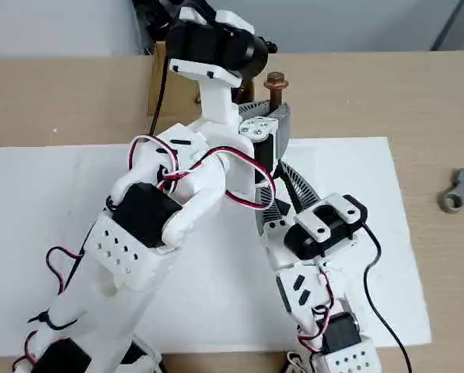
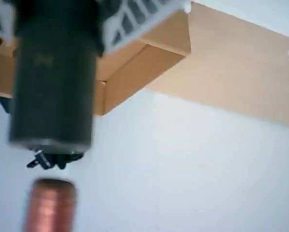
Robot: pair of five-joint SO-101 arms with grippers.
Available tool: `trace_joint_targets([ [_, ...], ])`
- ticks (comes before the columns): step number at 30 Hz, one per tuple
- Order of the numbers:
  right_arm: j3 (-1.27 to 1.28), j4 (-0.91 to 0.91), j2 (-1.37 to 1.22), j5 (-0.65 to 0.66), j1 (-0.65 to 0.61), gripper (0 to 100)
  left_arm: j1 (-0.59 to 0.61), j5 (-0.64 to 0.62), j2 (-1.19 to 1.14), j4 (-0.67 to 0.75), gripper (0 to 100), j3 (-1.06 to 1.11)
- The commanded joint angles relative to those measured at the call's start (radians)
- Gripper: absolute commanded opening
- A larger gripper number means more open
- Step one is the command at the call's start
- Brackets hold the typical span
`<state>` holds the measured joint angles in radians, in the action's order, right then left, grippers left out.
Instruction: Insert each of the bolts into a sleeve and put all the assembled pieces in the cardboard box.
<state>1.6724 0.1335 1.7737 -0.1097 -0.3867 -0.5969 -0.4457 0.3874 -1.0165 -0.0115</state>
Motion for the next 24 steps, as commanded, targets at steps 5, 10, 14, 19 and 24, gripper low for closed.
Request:
trace_joint_targets([
  [5,0.008,-0.022,0.010,-0.066,-0.004,0.4,0.049,-0.008,0.006,0.052,1,0.031],
  [10,0.008,-0.021,0.010,-0.069,-0.008,0.4,0.071,-0.008,0.006,0.078,1,0.051],
  [14,0.009,-0.019,0.010,-0.069,-0.008,0.4,0.068,-0.008,0.006,0.080,1,0.053],
  [19,0.012,-0.019,0.010,-0.069,-0.008,0.4,0.064,-0.011,0.006,0.080,1,0.048],
  [24,0.012,-0.018,0.010,-0.069,-0.008,0.4,0.055,-0.043,0.008,0.080,1,0.047],
])
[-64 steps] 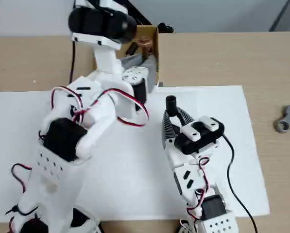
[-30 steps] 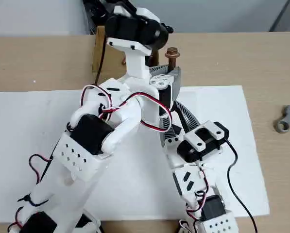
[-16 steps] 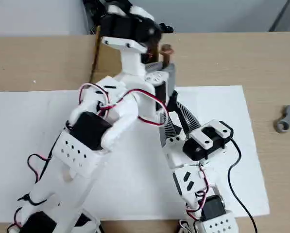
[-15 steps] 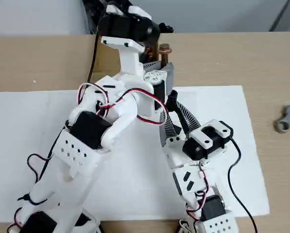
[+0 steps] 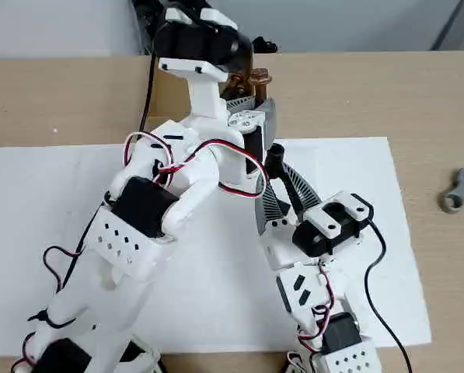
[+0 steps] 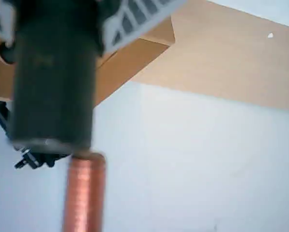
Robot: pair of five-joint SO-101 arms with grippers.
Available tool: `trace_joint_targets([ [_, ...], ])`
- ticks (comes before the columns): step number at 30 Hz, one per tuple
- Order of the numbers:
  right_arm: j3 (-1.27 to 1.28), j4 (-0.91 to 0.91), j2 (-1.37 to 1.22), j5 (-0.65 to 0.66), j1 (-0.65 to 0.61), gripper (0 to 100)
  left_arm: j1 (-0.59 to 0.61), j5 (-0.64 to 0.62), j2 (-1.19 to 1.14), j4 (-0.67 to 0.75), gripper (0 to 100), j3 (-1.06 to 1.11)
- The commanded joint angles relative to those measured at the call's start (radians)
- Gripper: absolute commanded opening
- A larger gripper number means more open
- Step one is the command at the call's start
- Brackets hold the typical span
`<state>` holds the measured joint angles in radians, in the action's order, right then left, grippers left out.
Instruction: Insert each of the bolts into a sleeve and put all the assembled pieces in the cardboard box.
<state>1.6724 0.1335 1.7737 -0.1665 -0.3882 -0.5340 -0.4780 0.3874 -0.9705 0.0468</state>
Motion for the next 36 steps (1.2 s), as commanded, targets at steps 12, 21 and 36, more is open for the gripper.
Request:
trace_joint_targets([
  [12,0.012,-0.016,0.008,-0.012,-0.007,0.4,-0.060,-0.009,0.002,0.029,1,-0.038],
  [21,0.012,-0.016,0.008,-0.012,-0.007,0.4,-0.063,0.032,-0.060,0.028,1,-0.033],
  [36,0.012,-0.016,0.008,-0.012,-0.001,0.4,-0.187,0.132,0.032,-0.140,1,-0.042],
])
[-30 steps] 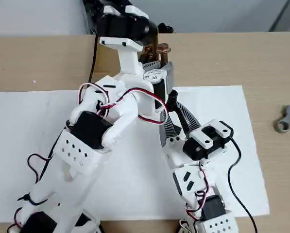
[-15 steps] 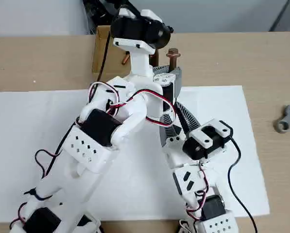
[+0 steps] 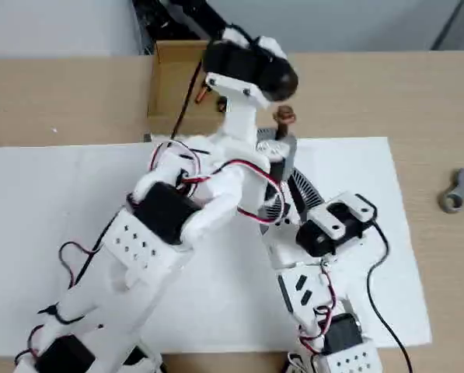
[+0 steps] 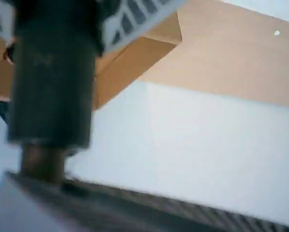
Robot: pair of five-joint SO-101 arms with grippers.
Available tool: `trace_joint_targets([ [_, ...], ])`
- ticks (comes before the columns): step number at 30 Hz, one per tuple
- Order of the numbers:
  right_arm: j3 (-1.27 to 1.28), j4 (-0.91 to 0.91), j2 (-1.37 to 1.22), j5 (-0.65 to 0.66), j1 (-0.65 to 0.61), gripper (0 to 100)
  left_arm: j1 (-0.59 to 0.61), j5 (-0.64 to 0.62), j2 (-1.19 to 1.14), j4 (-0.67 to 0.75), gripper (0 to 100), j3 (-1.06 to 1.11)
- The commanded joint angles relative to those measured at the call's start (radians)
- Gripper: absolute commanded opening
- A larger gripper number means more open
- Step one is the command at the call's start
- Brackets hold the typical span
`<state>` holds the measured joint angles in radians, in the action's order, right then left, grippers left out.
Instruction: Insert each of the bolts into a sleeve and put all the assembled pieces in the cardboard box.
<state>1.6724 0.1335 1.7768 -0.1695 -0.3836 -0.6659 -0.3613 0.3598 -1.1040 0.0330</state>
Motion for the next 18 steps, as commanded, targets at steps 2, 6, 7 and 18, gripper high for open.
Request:
trace_joint_targets([
  [2,0.012,-0.016,0.005,-0.009,-0.007,0.4,-0.052,0.015,0.063,-0.009,1,-0.028],
  [6,0.012,-0.016,0.005,-0.009,-0.010,0.4,-0.052,0.015,0.064,-0.008,1,-0.028],
  [7,0.012,-0.016,0.005,-0.009,-0.010,0.4,-0.052,0.015,0.064,-0.009,2,-0.030],
  [18,0.006,-0.016,0.005,-0.008,-0.010,0.4,-0.051,-0.040,0.068,-0.140,17,-0.059],
])
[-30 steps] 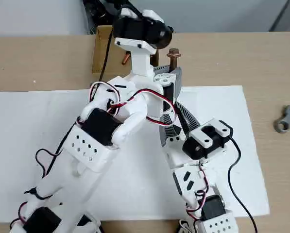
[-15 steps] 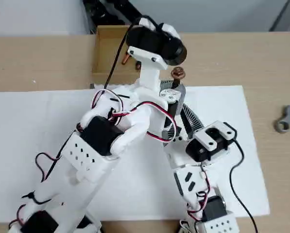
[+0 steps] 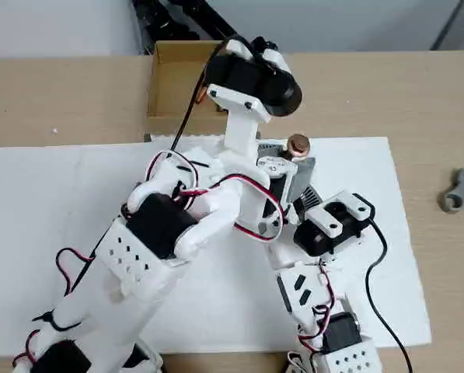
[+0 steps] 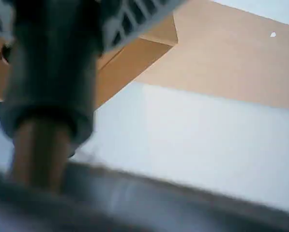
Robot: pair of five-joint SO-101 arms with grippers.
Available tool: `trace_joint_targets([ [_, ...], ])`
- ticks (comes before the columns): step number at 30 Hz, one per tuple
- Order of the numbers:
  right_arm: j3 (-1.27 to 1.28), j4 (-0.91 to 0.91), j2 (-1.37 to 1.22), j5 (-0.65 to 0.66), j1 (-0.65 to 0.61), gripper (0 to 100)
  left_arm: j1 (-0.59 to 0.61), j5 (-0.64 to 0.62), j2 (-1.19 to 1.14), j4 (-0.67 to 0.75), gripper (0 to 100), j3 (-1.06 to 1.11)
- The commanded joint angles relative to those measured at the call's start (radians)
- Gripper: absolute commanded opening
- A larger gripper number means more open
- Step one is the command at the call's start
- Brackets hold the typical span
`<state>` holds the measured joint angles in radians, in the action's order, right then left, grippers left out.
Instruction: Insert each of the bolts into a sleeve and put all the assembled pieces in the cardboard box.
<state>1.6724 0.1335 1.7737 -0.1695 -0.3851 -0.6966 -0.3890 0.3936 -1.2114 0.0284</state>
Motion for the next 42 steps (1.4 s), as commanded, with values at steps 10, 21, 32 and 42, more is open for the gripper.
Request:
trace_joint_targets([
  [10,-0.043,-0.016,-0.001,-0.005,-0.004,0.4,0.167,-0.011,0.035,-0.068,17,-0.107],
  [21,-0.149,0.007,-0.007,-0.002,-0.002,0.4,0.414,-0.008,0.034,-0.204,16,-0.314],
  [32,-0.459,0.058,-0.343,-0.009,-0.004,0.4,0.704,0.091,0.034,-0.330,16,-0.311],
  [42,-0.735,-0.197,-0.932,-0.009,-0.004,0.4,0.824,0.183,0.034,-0.422,14,-0.311],
])
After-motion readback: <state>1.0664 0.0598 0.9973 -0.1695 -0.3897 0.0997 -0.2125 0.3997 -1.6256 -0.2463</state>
